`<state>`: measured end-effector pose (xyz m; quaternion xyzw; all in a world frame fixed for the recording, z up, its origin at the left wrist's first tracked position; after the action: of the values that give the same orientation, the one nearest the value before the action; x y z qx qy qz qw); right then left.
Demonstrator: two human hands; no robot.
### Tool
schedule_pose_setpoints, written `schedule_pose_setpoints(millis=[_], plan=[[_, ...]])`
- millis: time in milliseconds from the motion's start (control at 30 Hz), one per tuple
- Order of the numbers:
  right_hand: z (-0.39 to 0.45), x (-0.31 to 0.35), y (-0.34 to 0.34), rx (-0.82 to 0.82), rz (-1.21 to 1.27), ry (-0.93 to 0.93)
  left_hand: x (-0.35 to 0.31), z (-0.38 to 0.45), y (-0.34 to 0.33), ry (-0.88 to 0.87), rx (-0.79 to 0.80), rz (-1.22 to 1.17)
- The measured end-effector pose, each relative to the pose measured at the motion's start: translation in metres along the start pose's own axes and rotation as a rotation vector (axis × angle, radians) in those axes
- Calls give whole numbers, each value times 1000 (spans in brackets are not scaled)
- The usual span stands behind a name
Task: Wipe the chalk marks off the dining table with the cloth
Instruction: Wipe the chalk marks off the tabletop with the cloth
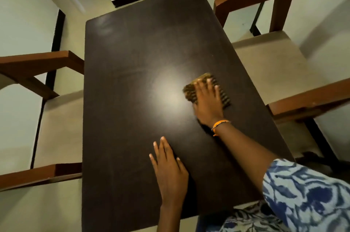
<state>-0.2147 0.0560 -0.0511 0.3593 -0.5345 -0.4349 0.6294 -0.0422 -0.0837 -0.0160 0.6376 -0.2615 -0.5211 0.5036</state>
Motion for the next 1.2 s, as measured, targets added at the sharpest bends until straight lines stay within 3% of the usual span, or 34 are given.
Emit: schedule_pose_setpoints(millis=[133,233,333,533,667,733,933,1067,1200], plan=[[-90,99,-27,206,132,361,22,-20,16,35,-14,52],[-126,102,-22,248,138,531,33,-36,23,30,19,87],[-114,46,2,160,89,440,35,-54,15,-44,150,105],[-97,-105,60,-89,-23,-83,45,-76,12,-151,253,182],[-122,-92,57,-138,-61,-270,51,-82,18,-149,214,195],[-145,-53,44,-91,-39,-190,54,-85,18,-153,202,194],[-245,74,5,169,117,313,57,-102,18,-135,202,177],[-257,59,14,174,85,446,61,-115,19,-152,175,215],[-249,8,34,116,15,283,53,-123,15,-338,196,172]])
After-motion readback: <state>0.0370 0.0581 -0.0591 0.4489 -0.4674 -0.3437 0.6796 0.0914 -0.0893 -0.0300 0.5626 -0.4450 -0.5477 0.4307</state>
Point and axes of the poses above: each hand's wrist, its own z-axis towards the middle knuckle, its own y-axis out of the back of the hand, x = y × z, the point moved 7 cm from there along z, towards the middle knuckle, and after that the axes turned 14 degrees about -x, right-handed, at the moved point
